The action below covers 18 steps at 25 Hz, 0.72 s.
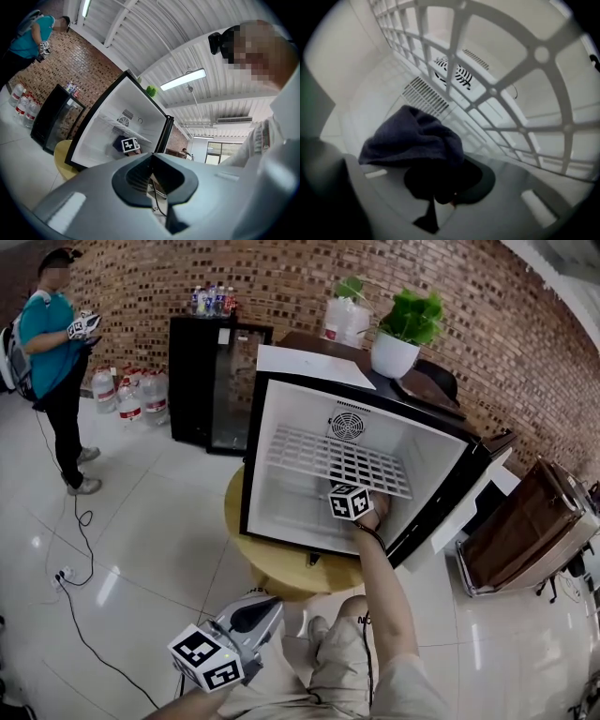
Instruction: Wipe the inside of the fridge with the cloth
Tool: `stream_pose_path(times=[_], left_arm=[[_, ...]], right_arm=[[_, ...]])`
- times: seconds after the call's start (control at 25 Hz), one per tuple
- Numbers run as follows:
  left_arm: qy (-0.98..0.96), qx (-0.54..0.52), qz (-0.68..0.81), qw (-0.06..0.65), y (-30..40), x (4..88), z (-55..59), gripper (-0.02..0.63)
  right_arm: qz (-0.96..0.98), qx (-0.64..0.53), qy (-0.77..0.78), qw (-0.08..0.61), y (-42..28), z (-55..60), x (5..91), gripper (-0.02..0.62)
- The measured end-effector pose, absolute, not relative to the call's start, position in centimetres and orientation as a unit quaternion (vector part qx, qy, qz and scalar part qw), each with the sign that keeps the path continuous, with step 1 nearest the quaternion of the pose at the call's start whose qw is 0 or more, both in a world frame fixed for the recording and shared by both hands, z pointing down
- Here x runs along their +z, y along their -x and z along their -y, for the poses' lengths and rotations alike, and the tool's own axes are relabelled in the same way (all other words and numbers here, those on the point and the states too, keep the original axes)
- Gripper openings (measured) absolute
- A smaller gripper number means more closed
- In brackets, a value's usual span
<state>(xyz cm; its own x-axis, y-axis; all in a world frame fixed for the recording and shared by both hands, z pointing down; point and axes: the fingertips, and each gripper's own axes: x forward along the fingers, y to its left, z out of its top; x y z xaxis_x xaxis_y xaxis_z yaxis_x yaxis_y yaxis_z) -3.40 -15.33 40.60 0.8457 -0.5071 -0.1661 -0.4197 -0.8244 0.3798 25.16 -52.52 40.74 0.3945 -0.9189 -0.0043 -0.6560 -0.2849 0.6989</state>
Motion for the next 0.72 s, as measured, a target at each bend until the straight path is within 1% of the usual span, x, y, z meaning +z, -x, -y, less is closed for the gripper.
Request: stream_pose_path(times=[0.12,0.32,0.48,0.56,0.72], left_arm=[[-0.947,-0.127,0.243,0.168,3.2,40.9,15.3,0.002],[-0.946,-0.128,0.244,0.169,3.1,40.9,15.3,0.002],[-0.946,-0.129,0.246,0.165,3.5,40.8,15.4,0.002],[-0.946,-0.131,0.248,0.165,3.8,40.6,15.5,0.002],[-0.942,-0.139,0.254,0.168,4.5,40.4,16.0,0.002]], right_arm=[[0.556,-0.227,-0.743,0.295,-21.0,51.8,40.4,0.038],[0.649,-0.273,-0.655,0.276,-10.2,52.1,40.1,0.038],[0.680,-0.287,-0.606,0.296,-3.2,54.7,41.4,0.038],[0.675,-0.279,-0.601,0.324,-2.1,56.4,42.4,0.038],[0.652,-0.270,-0.606,0.368,-3.4,58.2,43.3,0.038]])
